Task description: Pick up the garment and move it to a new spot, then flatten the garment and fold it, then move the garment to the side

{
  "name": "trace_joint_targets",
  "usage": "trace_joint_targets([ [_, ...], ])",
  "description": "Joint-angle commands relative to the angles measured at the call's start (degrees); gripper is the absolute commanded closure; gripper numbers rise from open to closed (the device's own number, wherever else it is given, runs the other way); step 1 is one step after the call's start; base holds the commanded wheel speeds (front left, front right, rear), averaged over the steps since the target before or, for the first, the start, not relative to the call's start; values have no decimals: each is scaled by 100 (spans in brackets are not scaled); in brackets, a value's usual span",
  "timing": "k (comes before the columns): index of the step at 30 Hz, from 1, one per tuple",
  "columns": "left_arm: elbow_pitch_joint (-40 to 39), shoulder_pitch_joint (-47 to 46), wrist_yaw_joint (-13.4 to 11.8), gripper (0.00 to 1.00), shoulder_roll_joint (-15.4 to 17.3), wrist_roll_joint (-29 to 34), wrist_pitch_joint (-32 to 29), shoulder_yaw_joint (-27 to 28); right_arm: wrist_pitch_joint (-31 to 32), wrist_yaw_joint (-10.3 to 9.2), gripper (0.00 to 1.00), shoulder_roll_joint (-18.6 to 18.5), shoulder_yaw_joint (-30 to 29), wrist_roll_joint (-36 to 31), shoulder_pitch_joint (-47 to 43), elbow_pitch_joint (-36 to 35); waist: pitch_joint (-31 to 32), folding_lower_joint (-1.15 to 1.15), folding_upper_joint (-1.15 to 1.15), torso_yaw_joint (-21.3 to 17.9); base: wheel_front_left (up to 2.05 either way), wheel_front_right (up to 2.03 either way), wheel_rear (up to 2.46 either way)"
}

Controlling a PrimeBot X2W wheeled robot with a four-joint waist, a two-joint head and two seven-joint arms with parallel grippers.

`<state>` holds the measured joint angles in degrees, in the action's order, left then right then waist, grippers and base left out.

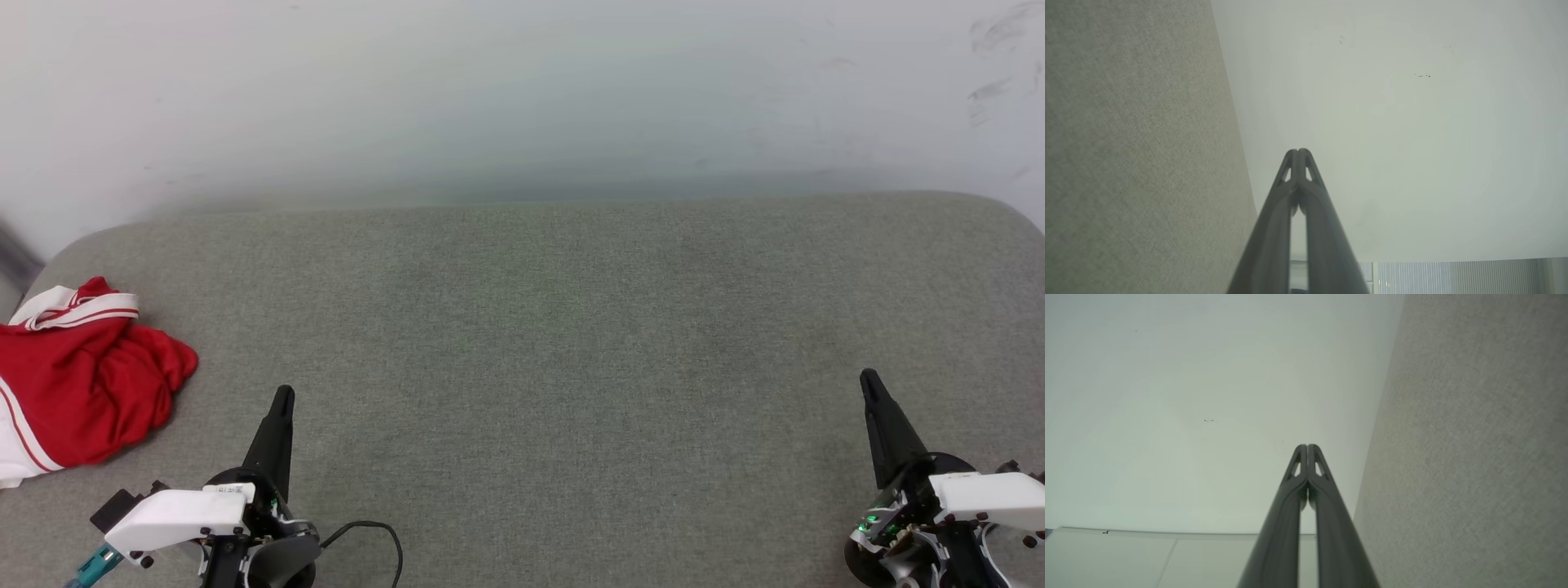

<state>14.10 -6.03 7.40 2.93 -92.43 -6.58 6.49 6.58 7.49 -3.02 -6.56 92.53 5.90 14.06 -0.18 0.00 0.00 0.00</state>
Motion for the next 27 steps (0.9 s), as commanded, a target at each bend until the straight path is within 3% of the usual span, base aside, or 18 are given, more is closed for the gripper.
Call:
trace_joint_targets([
  [1,0,-44,17,100,-10,11,-12,18,2,0,100,23,2,-27,63,6,0,0,0,0,0,0,0],
  [27,0,-43,17,100,-10,9,-9,17,1,0,100,23,4,-26,63,6,0,0,0,0,0,0,0],
])
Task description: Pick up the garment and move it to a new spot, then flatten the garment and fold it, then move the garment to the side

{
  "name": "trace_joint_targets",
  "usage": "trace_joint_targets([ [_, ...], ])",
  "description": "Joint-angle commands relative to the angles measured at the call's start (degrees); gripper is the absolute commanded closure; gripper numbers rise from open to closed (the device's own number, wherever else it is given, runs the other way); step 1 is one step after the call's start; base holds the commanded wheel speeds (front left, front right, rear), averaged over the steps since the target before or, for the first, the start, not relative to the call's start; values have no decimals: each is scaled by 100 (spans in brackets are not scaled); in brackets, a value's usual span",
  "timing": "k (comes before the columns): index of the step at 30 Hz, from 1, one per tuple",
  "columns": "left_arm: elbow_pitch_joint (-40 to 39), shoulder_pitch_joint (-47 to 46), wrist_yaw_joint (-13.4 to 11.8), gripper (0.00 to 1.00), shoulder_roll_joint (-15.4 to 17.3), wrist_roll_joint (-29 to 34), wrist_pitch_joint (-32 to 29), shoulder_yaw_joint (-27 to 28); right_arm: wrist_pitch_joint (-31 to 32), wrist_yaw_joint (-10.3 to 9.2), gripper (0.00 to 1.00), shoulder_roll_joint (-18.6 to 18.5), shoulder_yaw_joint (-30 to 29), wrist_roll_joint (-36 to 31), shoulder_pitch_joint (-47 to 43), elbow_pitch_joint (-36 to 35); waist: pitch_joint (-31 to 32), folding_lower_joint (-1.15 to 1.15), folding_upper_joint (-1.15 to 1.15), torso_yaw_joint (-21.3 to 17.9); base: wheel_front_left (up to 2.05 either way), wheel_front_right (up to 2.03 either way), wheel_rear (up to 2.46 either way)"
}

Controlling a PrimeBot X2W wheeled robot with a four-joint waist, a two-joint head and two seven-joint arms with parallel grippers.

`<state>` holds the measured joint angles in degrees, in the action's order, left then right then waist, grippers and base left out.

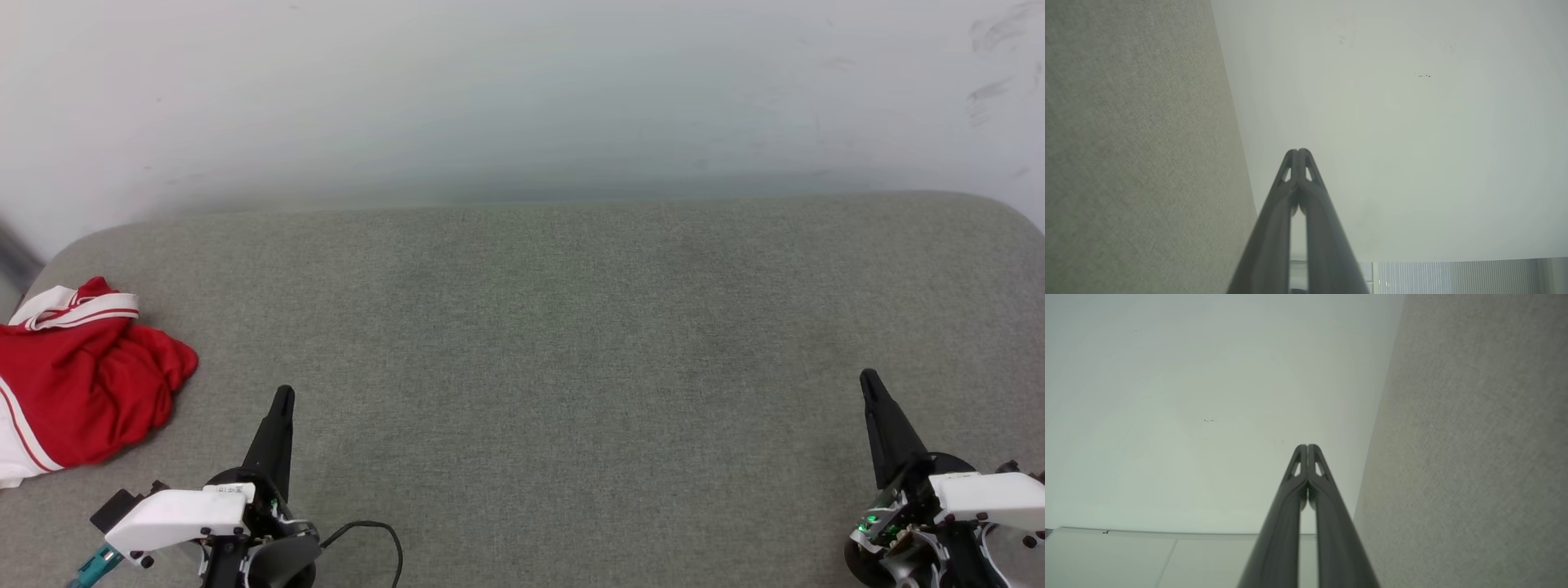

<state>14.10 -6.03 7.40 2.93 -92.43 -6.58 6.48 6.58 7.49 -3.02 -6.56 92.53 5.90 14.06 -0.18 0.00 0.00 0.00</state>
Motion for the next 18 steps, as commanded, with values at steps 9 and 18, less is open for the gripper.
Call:
trace_joint_targets([
  [9,87,184,-3,0,-13,89,135,-61,-134,0,0,5,93,-95,-186,91,-4,0,0,-3,0,0,0],
  [18,-79,310,-1,0,-11,350,441,-61,-440,0,0,6,180,-524,-256,52,-10,0,0,-10,0,0,0],
])
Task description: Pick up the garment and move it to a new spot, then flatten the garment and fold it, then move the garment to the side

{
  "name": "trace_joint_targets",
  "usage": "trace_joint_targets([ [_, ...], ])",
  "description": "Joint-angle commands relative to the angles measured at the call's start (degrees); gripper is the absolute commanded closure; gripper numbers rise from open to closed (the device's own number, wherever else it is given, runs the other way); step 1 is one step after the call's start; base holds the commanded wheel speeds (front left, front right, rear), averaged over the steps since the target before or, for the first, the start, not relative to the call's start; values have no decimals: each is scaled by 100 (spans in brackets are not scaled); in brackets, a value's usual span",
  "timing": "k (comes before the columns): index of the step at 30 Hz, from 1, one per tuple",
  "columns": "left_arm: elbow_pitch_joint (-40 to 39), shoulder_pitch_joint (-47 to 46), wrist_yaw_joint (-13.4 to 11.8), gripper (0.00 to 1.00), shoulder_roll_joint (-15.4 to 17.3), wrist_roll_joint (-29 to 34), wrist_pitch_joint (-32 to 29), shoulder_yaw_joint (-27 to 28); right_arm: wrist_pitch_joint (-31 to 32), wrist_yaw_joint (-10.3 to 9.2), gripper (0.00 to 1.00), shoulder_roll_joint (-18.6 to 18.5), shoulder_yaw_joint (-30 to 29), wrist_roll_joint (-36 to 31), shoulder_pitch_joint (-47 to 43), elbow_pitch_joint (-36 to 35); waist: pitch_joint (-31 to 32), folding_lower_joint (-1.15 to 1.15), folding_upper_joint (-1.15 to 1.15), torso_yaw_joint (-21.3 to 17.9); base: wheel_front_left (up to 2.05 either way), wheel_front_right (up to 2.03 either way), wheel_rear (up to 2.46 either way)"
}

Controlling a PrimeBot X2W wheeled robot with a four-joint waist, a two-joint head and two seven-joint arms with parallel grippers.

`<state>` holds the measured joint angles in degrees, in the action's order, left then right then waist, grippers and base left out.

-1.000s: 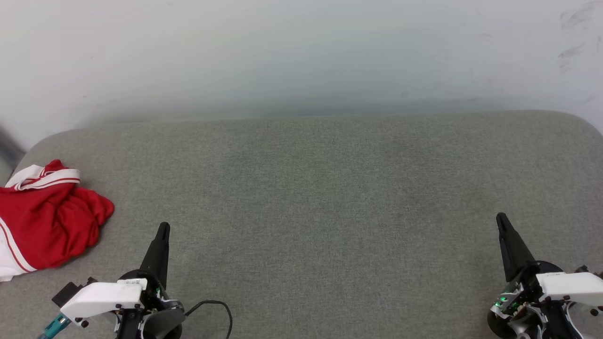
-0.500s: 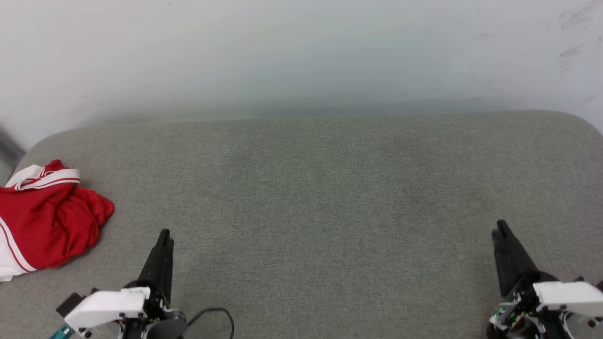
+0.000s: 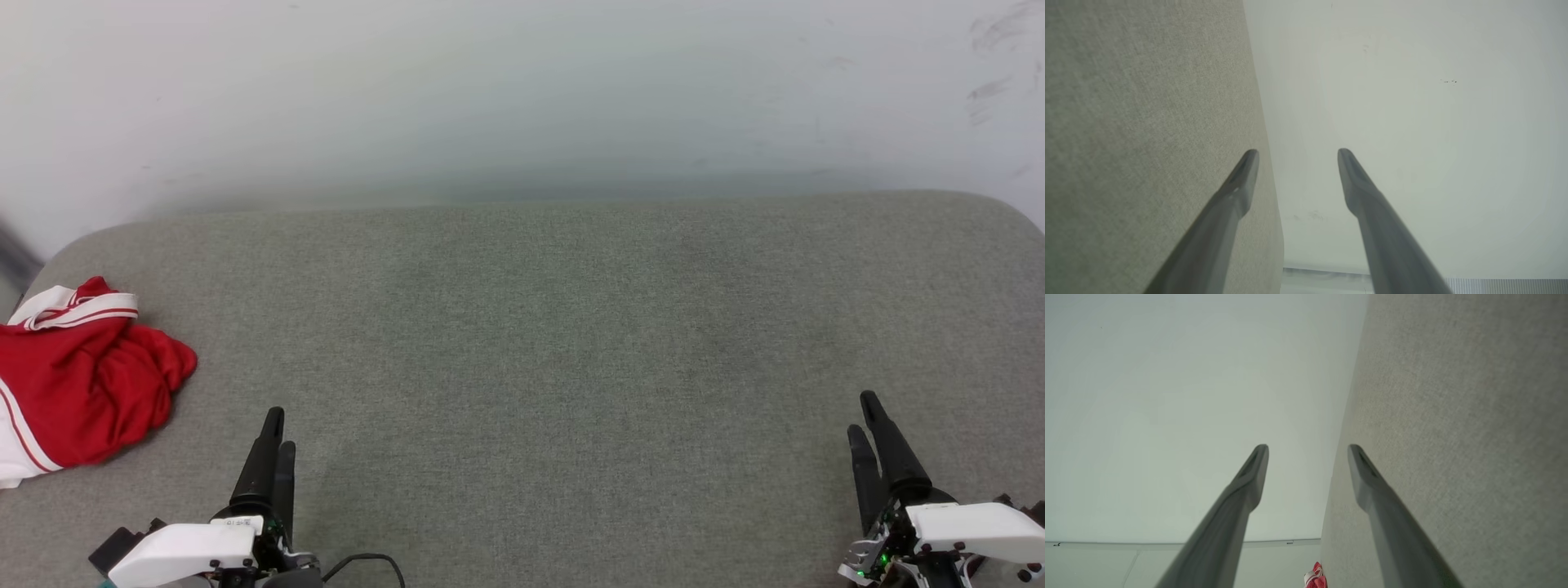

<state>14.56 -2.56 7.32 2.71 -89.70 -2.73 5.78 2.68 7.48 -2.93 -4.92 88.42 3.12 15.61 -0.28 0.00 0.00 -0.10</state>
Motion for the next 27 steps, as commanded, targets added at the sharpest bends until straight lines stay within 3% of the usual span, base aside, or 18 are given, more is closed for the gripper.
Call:
trace_joint_targets([
  [1,-131,-27,7,0,11,123,82,28,-77,1,0,-3,20,-188,22,-101,0,0,0,-1,0,0,0],
  [9,-44,-22,8,0,12,826,278,489,-272,1,0,-2,-74,-1142,69,-166,4,0,0,-15,0,0,0],
  [22,-536,-54,11,0,15,2013,564,1035,-558,1,0,-2,-35,-3234,129,-766,-12,0,0,-48,0,0,0],
  [25,-746,-43,12,0,16,2414,626,1012,-620,1,0,-3,-36,-3688,114,-929,-21,0,0,-53,0,0,0],
  [27,-1110,28,-147,0,16,3091,705,866,-699,1,0,-2,9,-4380,128,-1156,-38,0,0,-59,0,0,0],
])
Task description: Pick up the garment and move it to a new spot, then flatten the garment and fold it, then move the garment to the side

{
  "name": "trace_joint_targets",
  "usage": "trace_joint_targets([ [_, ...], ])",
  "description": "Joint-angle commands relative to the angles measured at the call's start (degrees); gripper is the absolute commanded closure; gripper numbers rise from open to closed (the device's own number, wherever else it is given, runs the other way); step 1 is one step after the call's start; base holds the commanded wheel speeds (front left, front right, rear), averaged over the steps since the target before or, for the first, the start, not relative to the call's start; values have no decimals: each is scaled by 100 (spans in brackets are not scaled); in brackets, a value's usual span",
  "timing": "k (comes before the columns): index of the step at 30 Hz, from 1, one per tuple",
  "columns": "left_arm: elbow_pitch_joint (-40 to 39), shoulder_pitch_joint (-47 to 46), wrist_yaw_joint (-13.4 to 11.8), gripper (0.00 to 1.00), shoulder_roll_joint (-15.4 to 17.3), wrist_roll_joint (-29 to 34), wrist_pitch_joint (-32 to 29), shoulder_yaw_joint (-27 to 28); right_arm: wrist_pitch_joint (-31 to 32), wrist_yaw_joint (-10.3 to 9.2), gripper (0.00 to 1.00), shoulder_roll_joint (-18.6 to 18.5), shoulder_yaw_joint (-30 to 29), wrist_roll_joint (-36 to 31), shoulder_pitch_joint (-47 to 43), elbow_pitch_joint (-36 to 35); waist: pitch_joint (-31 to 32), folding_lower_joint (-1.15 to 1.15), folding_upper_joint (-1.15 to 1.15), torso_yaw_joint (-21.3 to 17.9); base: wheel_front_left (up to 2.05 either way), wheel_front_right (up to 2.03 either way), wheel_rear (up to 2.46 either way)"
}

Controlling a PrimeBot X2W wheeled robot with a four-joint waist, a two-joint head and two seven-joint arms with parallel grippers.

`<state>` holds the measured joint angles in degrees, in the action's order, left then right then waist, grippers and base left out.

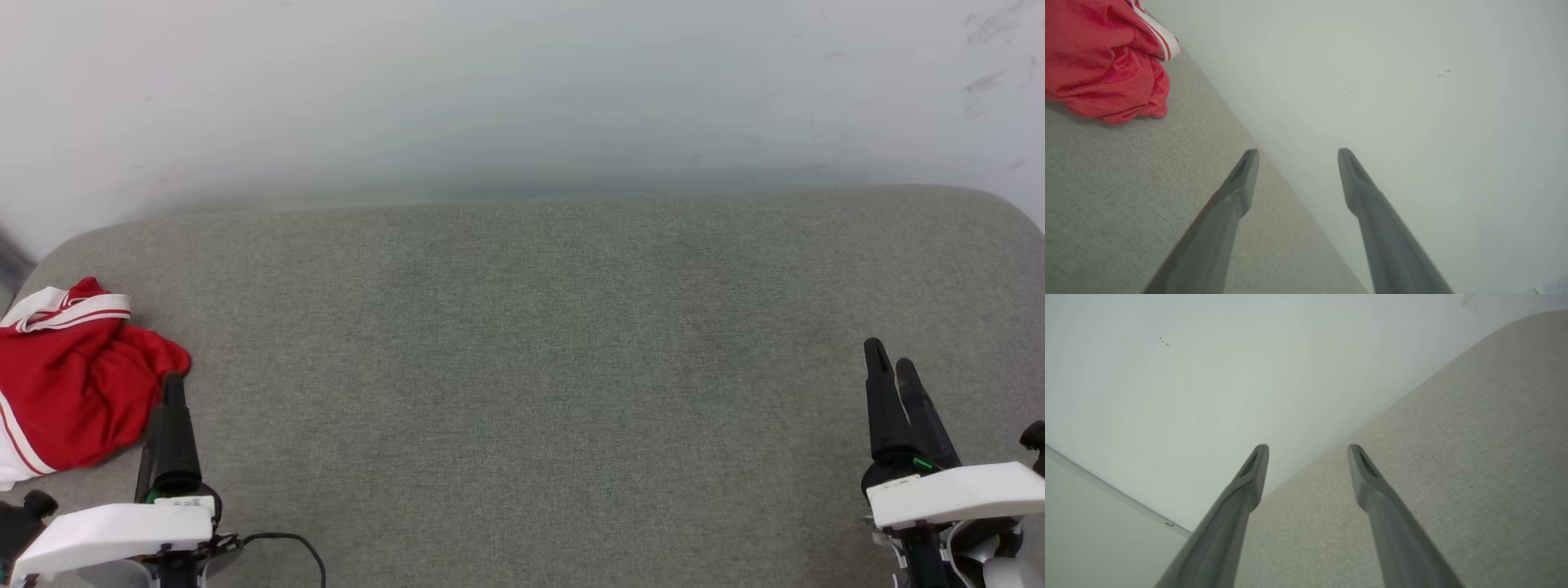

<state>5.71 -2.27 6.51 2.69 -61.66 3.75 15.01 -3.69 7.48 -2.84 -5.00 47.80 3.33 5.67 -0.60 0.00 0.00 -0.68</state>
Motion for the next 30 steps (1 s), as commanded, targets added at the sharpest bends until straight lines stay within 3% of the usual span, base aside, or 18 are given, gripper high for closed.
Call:
trace_joint_targets([
  [1,-328,17,-123,0,18,476,73,-127,-81,2,0,-11,47,-478,111,-222,-10,0,0,-1,0,0,0],
  [5,-686,104,-430,0,19,1270,169,-549,-172,2,0,-11,206,-1317,111,-455,-30,0,0,-4,0,0,0],
  [15,-997,310,-627,0,21,2800,339,-1282,-344,2,0,-10,402,-2620,56,-633,-52,0,0,-18,0,0,0],
  [30,-910,389,-1080,0,501,3987,571,-2212,-580,1,0,-9,433,-3624,-68,-292,-72,0,0,-43,0,0,0],
])
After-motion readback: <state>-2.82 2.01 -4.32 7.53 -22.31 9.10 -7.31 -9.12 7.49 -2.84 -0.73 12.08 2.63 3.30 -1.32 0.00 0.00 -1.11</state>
